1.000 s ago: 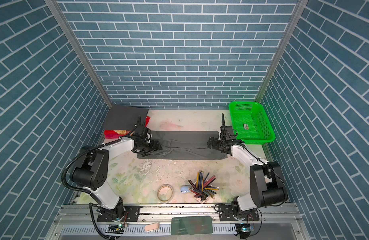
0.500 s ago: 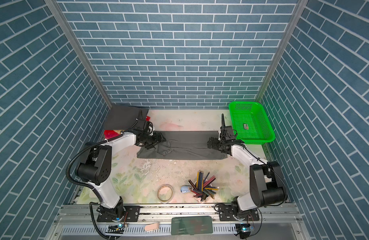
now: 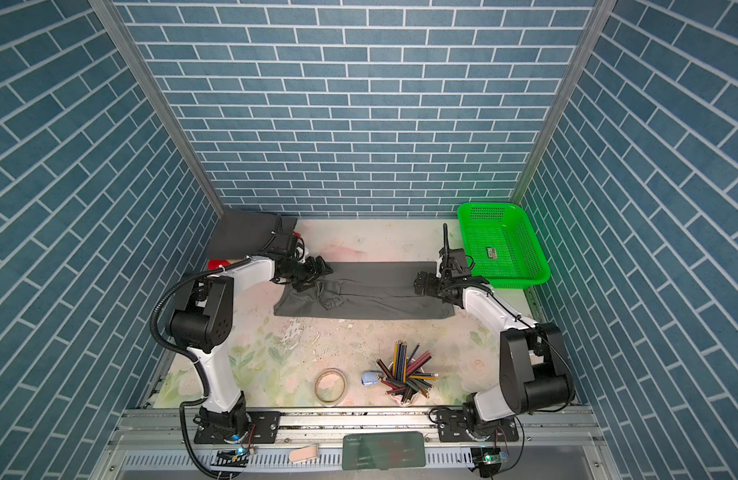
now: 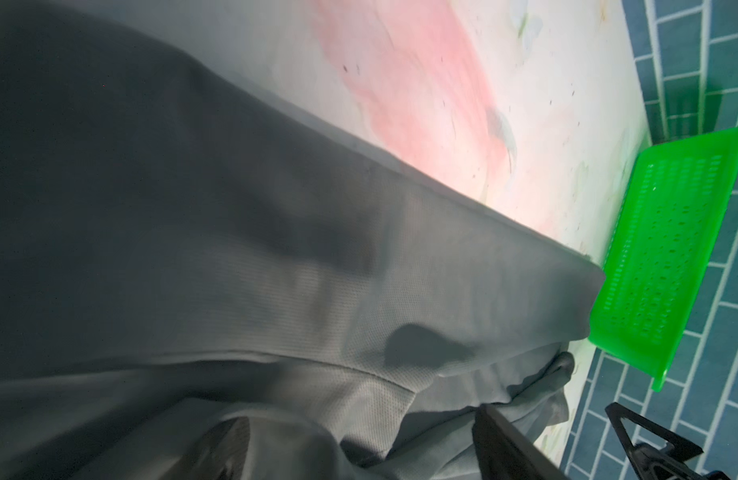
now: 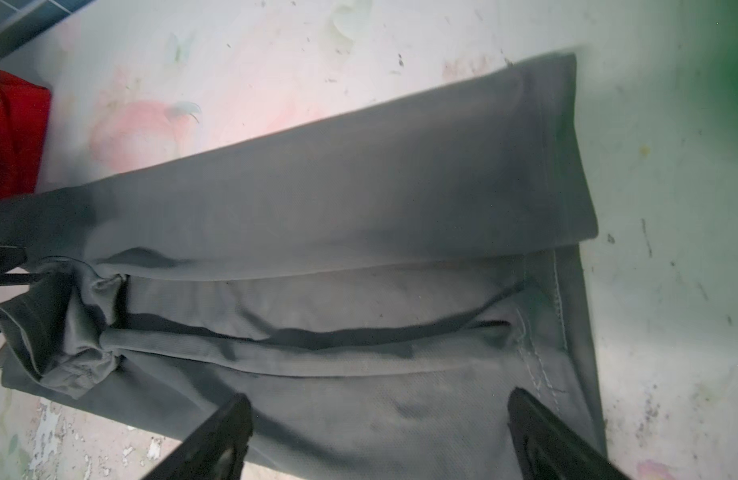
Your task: Fold and stack the t-shirts
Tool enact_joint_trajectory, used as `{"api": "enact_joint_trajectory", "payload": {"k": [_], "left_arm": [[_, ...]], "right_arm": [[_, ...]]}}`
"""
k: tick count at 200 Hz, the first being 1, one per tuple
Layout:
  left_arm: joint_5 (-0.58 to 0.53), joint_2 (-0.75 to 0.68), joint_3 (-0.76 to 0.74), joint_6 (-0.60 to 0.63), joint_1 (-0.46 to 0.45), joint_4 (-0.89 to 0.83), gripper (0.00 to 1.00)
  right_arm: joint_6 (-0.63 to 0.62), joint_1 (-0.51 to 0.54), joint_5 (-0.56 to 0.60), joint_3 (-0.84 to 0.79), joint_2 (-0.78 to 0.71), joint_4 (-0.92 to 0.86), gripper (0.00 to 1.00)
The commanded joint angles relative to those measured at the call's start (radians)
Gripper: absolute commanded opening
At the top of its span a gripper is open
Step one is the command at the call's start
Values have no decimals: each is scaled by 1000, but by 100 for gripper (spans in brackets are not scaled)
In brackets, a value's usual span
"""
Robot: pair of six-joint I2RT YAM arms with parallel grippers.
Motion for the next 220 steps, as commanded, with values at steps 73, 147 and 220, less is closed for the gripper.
{"api": "enact_joint_trajectory", "payload": {"k": [73,147,220], "left_arm": [[38,-85,-73,74,21,-94,82],[2,-115,-114,123,24,-132,64],[45,-119,-122,128,27,-125,26]], "right_arm": [[-24,44,-13,78,72,32,96],[-12,44,-17,68,69,40,95],[2,45,-33,44,66,52,95]]}}
